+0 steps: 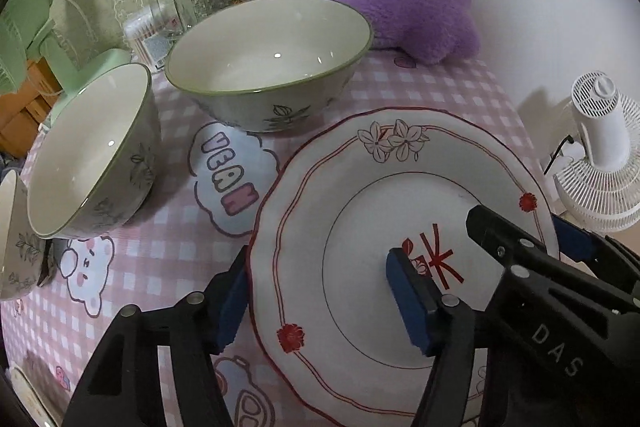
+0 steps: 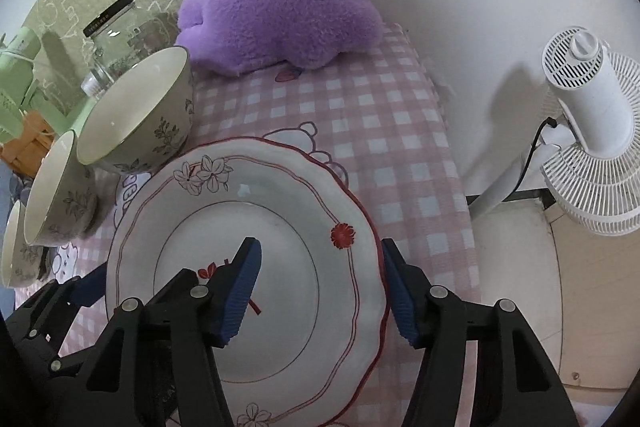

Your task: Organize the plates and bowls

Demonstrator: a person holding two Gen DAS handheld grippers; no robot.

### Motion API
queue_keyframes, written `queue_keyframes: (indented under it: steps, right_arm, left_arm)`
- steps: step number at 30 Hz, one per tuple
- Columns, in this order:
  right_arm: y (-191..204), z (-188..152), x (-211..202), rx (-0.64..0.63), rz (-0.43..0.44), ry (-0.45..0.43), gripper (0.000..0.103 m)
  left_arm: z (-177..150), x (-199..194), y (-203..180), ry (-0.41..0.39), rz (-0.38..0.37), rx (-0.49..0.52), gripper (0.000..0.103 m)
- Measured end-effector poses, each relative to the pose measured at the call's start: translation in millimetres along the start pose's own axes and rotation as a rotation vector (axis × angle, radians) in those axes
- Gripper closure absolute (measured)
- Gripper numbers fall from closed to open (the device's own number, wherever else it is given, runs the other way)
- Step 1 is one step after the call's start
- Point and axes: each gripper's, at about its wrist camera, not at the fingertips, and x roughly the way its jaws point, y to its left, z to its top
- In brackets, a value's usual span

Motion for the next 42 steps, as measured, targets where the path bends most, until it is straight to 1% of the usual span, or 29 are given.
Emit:
queue_keyframes:
  steps: [4,5,8,11,21,25,27,31,32,33,38,42]
  right_arm:
    - [6,-8,-4,-0.01,-0.001,0.026,0.04]
    - [7,-11,-5,-0.009,0.003,0.031,0.04]
    - [16,-24,-10,-0.016,0.022,0.053,0.04]
    - [28,-36,-17,-0.042,0.037,0.068,0.04]
    - [62,-77,-39,-0.081,0.07,0.138,0.04]
    - [73,-90,-46,-0.087,0.108,0.16,0.04]
    - [79,-96,-48,-0.1,0.125,0.172,0.04]
    - [86,-101,-51,-0.13,0.135,0.17,0.041]
    - [83,-101,-51,-0.124,0.139,0.169,0.044]
    - [82,-100,-51,-0.119,0.137,0.166,0.046]
    - [80,-94,-45,-0.157,0.125,0.169,0.059]
    - [79,-94,-40,-0.166,0.12,0.173,0.059]
  left_arm:
    - [-9,-8,3,0.007,0.008,0.018,0.036]
    - [-14,-11,5,-0.021,-0.001,0.022,0.036]
    - [-29,-17,16,-0.004,0.003,0.015,0.036]
    - [-46,-24,31,0.015,0.0,-0.016,0.036]
    - [-97,-49,59,0.059,0.018,-0.044,0.036]
    - [-112,-56,73,0.07,0.032,-0.063,0.036]
    - [-121,-58,79,0.076,0.023,-0.068,0.036]
    - [-122,-59,83,0.07,0.009,-0.068,0.037]
    - [-120,-59,84,0.069,0.008,-0.075,0.037]
    - [-120,-58,84,0.07,0.01,-0.081,0.037]
    - [-120,-58,88,0.054,0.01,-0.115,0.04]
    - [-116,-54,88,0.042,0.012,-0.111,0.04]
